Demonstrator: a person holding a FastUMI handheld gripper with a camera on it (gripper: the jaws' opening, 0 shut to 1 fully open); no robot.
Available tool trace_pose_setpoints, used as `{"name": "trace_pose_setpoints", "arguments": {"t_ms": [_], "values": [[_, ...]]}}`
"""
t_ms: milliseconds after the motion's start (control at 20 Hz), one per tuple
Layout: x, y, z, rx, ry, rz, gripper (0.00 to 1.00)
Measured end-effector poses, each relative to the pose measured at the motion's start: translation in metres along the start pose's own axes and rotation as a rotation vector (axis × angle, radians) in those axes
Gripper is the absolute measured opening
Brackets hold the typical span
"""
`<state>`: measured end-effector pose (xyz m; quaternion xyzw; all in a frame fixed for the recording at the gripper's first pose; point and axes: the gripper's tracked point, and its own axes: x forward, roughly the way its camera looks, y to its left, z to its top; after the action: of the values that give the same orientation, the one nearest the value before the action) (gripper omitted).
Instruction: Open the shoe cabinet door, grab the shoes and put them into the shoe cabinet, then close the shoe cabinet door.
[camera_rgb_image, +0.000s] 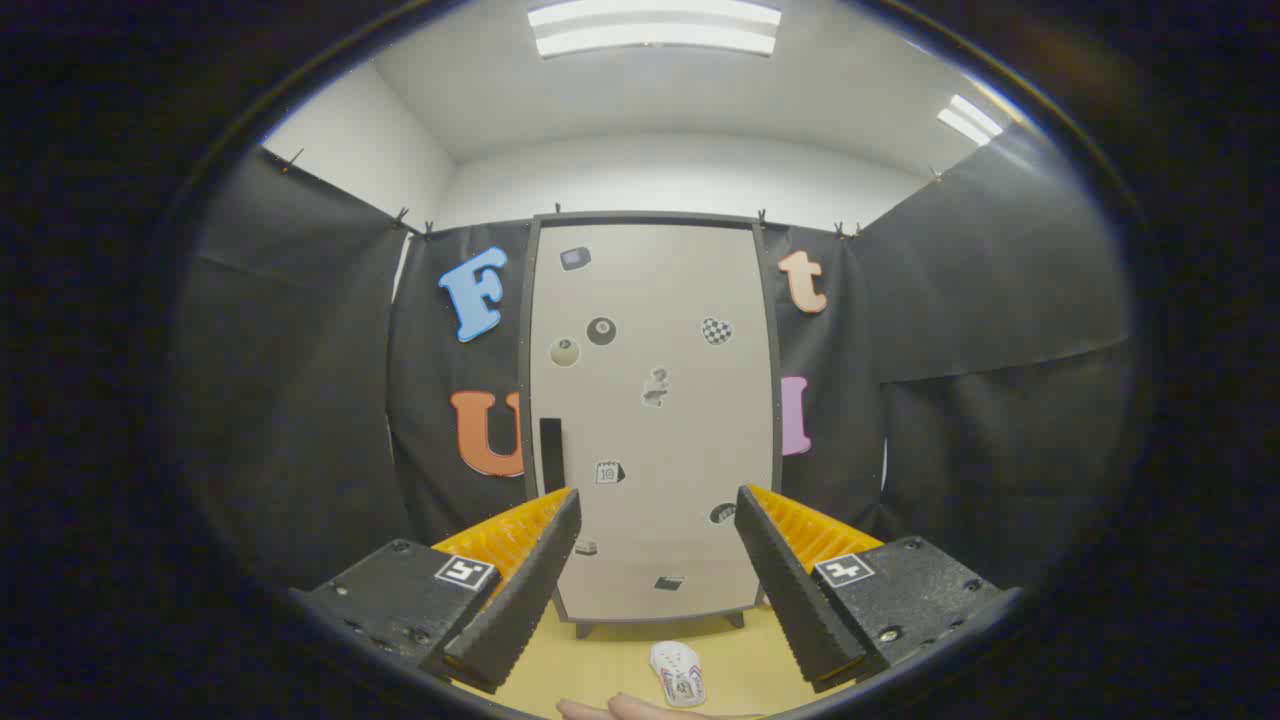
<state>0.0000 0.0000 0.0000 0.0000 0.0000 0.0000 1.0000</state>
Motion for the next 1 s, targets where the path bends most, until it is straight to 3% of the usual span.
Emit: {"name": "trace_pose_setpoints", "arguments": {"t_ms": [400, 700, 1000], "values": [[0.020, 0.005, -0.015, -0.006, 0.024, 0.042, 1.00], [0.038, -0.002, -0.024, -0.004, 0.049, 0.018, 1.00], [0.085, 0.011, -0.041, -0.009, 0.088, 0.037, 1.00]]}}
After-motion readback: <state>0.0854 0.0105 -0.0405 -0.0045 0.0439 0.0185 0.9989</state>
